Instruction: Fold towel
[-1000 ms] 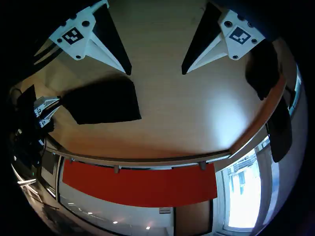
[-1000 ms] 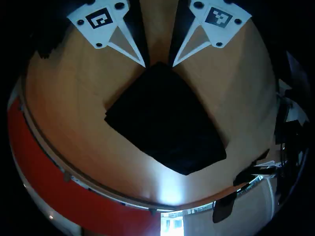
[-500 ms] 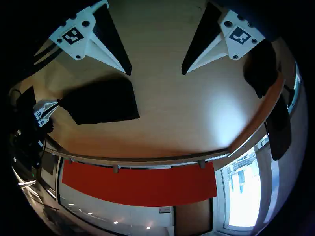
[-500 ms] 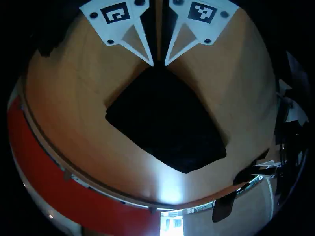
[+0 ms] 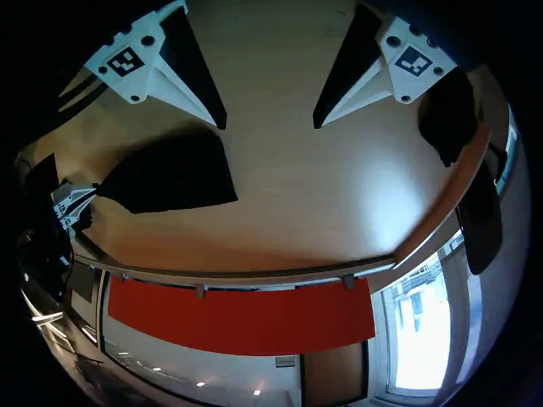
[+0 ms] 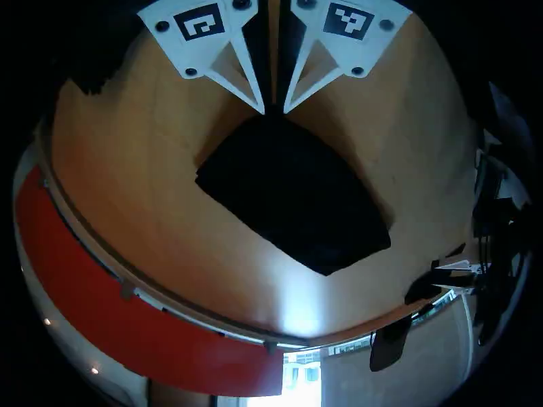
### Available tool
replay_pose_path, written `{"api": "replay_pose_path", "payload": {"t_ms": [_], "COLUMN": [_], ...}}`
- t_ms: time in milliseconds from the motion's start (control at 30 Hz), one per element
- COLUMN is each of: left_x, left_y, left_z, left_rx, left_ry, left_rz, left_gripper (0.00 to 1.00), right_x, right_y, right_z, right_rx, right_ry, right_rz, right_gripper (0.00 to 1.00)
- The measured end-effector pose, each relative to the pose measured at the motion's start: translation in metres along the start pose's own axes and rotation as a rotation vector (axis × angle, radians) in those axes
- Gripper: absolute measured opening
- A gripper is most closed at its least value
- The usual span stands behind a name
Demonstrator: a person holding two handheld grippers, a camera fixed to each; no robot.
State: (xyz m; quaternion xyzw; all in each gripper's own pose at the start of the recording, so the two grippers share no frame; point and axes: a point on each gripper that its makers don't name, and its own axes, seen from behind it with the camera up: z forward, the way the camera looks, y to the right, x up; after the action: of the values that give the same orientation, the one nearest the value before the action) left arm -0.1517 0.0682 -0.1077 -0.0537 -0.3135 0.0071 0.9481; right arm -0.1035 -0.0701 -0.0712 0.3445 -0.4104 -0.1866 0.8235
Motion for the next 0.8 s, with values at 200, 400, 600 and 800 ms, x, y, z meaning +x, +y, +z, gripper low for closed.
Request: {"api": "replay_pose_path", "payload": {"t_ms": [200,400,600,800], "left_x": [0.001,0.002,0.002,0.003], "left_y": [-0.001,0.000,0.001,0.002], "left_z": [0.000,-0.002,-0.002,-0.004], "left_rx": [0.001,0.001,0.001,0.001], "left_ry": [-0.001,-0.001,-0.003,-0.003], "left_rz": [0.000,0.003,0.005,0.001], "left_gripper": [0.94,0.94,0.94,0.94], "right_x": [0.010,0.018,0.027,0.045], "right_y": [0.004,0.006,0.008,0.006], "right_z": [-0.012,-0.023,-0.028,-0.029], "right_rx": [-0.011,-0.018,-0.025,-0.019], "right_ry": [0.026,0.045,0.062,0.090], "right_rz": [-0.004,-0.021,-0.036,-0.054], "right_gripper": [0.04,0.04,0.04,0.04]}}
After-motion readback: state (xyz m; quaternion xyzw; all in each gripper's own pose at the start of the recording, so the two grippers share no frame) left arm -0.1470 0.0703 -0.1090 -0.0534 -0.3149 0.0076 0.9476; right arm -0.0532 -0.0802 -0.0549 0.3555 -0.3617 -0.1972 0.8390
